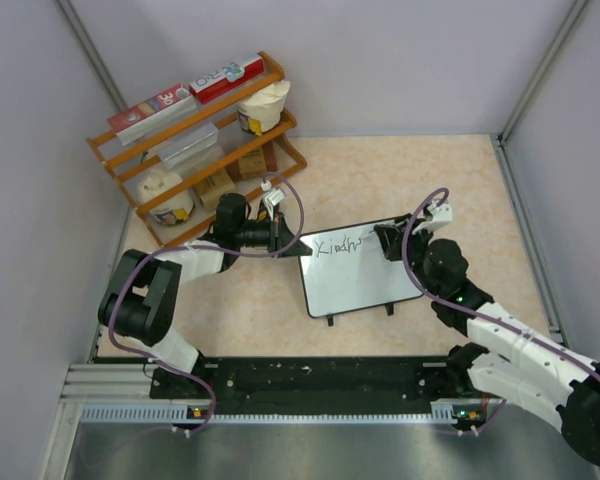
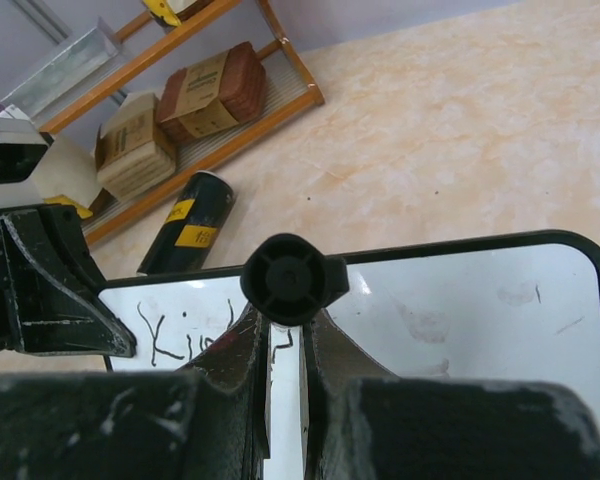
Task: Write a sentence on the whiteboard
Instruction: Write on the whiteboard with the whiteboard.
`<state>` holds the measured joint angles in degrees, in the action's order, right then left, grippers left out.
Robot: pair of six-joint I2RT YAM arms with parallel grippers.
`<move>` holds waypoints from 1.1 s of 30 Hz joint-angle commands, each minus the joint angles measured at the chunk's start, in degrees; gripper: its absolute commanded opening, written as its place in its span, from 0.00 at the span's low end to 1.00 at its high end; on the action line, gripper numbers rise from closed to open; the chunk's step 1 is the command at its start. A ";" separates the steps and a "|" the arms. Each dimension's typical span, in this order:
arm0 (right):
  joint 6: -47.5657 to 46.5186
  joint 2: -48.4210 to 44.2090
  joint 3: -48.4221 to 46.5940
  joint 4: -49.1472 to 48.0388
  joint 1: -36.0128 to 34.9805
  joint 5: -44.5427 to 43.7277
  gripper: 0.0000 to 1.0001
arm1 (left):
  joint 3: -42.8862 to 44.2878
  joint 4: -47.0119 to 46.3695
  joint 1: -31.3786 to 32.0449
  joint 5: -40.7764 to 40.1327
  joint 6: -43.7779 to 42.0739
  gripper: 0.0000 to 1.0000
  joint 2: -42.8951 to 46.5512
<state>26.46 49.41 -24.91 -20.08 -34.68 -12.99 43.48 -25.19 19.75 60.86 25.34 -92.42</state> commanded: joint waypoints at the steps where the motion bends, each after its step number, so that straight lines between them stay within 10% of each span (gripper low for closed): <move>1: -0.27 2.09 -2.87 -0.23 0.49 0.69 0.00 | -0.16 3.13 0.47 -2.24 -7.68 0.00 -1.62; 33: -0.44 -3.44 1.35 7.60 0.75 -1.07 0.00 | -0.15 3.04 0.47 -2.32 -7.68 0.00 -2.06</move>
<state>26.87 46.81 -23.97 -14.02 -34.59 -10.46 43.83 -25.08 19.55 61.32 25.32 -93.17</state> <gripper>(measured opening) 0.070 0.060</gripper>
